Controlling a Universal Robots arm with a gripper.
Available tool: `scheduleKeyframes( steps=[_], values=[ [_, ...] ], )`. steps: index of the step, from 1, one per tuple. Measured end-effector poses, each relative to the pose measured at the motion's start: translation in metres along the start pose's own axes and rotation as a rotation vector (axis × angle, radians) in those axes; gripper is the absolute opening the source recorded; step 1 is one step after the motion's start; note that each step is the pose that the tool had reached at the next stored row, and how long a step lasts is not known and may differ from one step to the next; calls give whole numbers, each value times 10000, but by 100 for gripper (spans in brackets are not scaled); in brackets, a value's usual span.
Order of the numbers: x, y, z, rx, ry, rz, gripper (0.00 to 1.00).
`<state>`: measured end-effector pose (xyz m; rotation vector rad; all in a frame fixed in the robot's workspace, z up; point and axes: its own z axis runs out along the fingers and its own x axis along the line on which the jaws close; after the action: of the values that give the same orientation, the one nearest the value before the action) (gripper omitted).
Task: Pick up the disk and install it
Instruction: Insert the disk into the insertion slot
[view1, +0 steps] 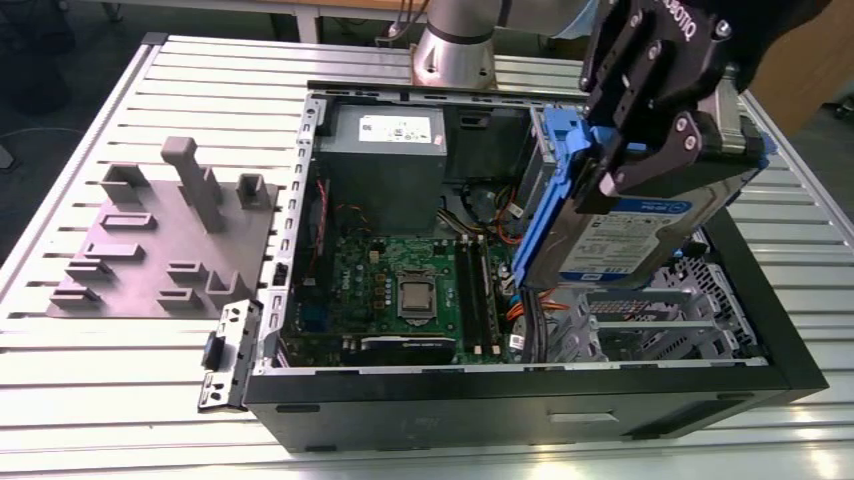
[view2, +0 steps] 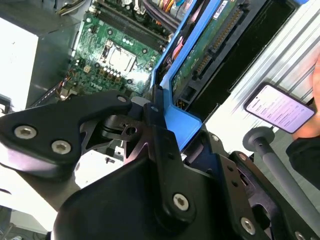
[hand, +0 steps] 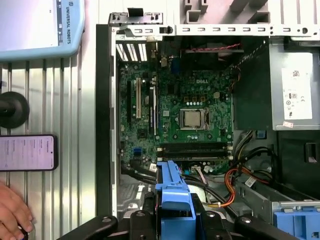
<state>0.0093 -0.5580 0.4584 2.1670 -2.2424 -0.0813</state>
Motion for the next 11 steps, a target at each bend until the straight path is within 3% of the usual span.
scheduleKeyframes(
  steps=[11],
  values=[
    [23,-354,51,-11,2,0,36]
  ],
)
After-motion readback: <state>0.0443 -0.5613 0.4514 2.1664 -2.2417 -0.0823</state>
